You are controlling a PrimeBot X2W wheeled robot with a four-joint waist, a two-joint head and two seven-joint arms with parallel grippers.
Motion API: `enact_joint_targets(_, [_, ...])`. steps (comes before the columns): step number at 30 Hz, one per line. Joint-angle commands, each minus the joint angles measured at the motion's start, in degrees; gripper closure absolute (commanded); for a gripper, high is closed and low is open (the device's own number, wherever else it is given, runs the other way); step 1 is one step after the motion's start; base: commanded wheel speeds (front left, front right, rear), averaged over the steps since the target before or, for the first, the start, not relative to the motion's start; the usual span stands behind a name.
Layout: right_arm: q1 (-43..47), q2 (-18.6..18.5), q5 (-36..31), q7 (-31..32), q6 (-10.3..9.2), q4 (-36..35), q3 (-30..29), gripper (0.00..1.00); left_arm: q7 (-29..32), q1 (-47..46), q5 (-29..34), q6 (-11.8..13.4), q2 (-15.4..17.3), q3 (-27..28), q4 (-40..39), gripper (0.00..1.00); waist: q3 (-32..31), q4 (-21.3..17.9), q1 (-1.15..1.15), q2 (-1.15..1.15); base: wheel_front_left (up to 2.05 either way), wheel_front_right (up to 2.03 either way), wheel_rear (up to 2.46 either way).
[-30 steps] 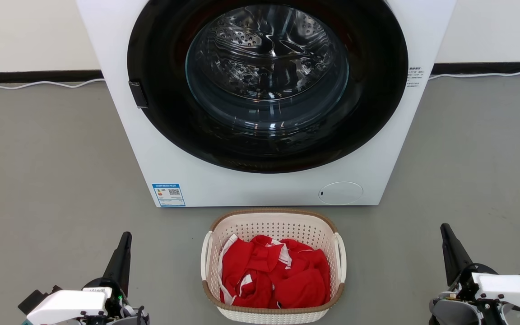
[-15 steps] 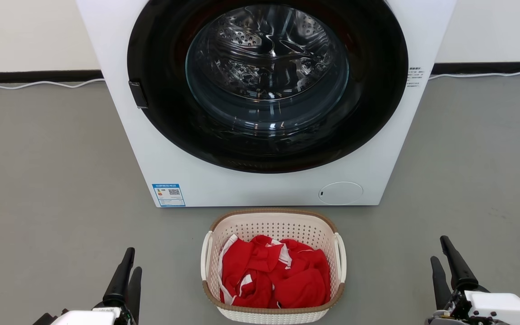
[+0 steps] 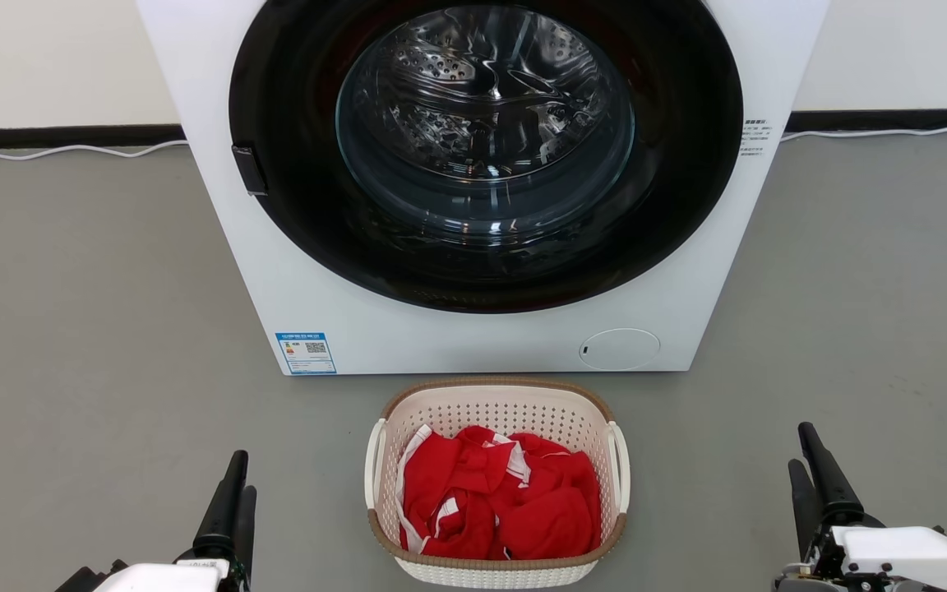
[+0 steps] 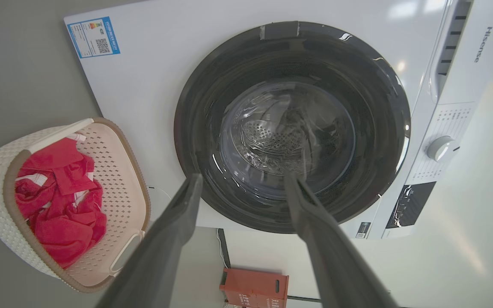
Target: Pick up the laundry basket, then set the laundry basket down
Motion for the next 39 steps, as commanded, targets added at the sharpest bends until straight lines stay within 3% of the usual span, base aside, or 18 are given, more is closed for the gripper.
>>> enact_joint_targets(1, [-1.4, -0.7, -2.0, -0.9, 0.13, -2.0, 0.3, 0.00, -0.5, -2.0, 1.2, -0.1, 0.4, 0.2, -1.4, 0.00, 0.0, 0.0, -0.02, 0.00, 0.00, 0.00, 0.00])
enact_joint_targets(15, [-2.0, -0.8, -16.8, -3.1, 0.18, -3.0, 0.9, 0.00, -2.7, -2.5, 11.1, 0.1, 0.6, 0.8, -0.9, 0.00, 0.3, -0.1, -0.02, 0.00, 0.00, 0.00, 0.00])
enact_joint_targets(39, [-3.7, -1.5, -43.1, -7.1, 0.27, -2.1, 3.3, 0.00, -6.7, -3.0, 36.2, 4.9, 0.8, -2.0, -0.8, 0.00, 1.1, -0.2, -0.02, 0.00, 0.00, 0.00, 0.00])
